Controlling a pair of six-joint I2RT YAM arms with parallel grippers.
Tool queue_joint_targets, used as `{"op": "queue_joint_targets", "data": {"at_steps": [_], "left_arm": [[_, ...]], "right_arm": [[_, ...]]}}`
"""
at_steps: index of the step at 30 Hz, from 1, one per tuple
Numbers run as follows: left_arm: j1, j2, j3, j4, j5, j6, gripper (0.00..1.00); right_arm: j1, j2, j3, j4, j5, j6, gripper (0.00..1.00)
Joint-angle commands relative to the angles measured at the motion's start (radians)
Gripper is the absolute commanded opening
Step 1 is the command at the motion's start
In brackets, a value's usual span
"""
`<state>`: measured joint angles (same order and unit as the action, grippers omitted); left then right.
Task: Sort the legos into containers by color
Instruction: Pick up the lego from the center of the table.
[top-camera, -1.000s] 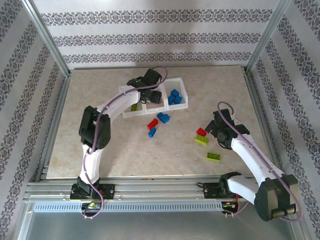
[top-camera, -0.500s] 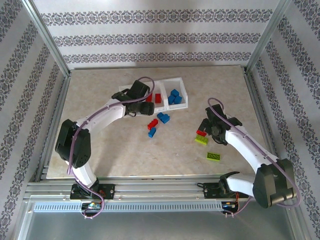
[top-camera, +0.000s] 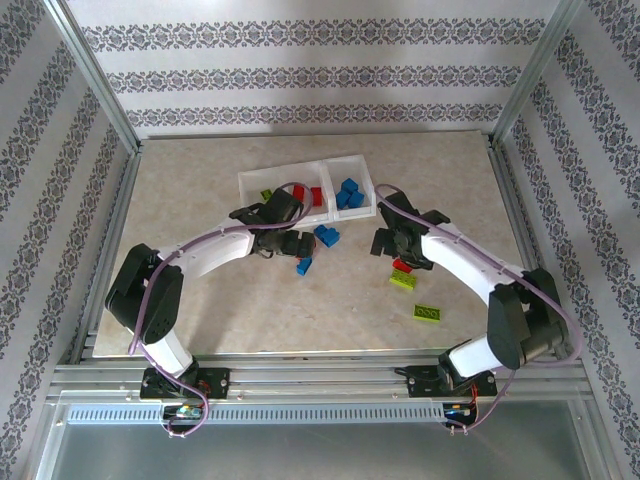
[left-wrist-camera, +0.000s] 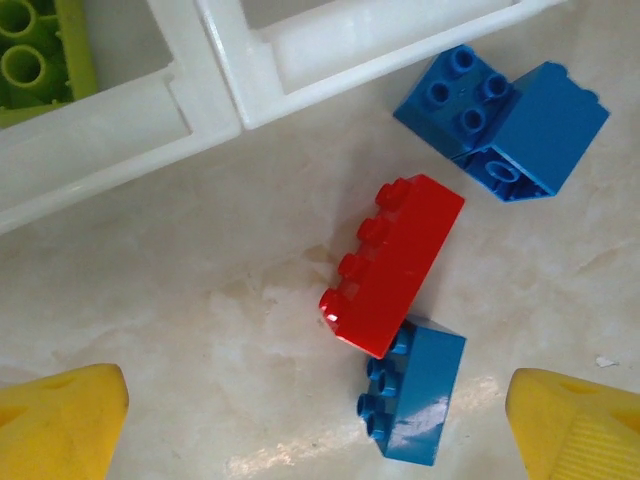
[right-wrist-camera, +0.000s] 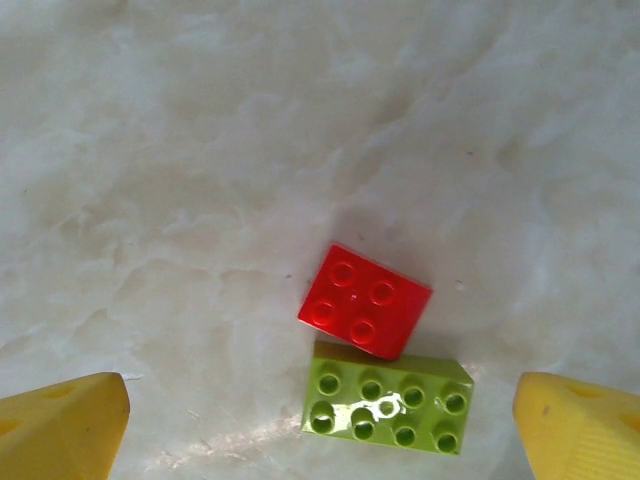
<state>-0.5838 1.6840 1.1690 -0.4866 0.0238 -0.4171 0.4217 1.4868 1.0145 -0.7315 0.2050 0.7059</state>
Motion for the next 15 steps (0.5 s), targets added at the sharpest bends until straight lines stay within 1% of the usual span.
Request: {"op": "queue_joint_targets", "data": {"at_steps": [1, 8, 11, 14, 15], "left_arm": [[-0.020, 0.020, 0.006, 0.057, -0.004, -0.004, 0.96], [-0.030, 0.098, 0.038, 0.106, 0.014, -0.004, 0.86], [-0.030, 0.132, 0.056, 0.116, 0.023, -0.005, 0.80], [-0.030, 0.160, 0.072, 0.126, 0.027, -0.008, 0.77], [-0.030, 0.173, 0.081, 0.125, 0.025, -0.009, 0.75]], "right_arm": [[0.010, 0.050, 0.055, -0.040, -0.007, -0.054, 0.98], [0.008, 0.081, 0.069, -0.039, -0.008, -0.045, 0.98], [-0.010, 0.083, 0.064, -0.035, -0.032, -0.049, 0.98], [-0.023, 0.076, 0.053, -0.018, -0.061, -0.061, 0.98], [-0.026, 0.075, 0.050, -0.014, -0.067, -0.066, 0.98]]}}
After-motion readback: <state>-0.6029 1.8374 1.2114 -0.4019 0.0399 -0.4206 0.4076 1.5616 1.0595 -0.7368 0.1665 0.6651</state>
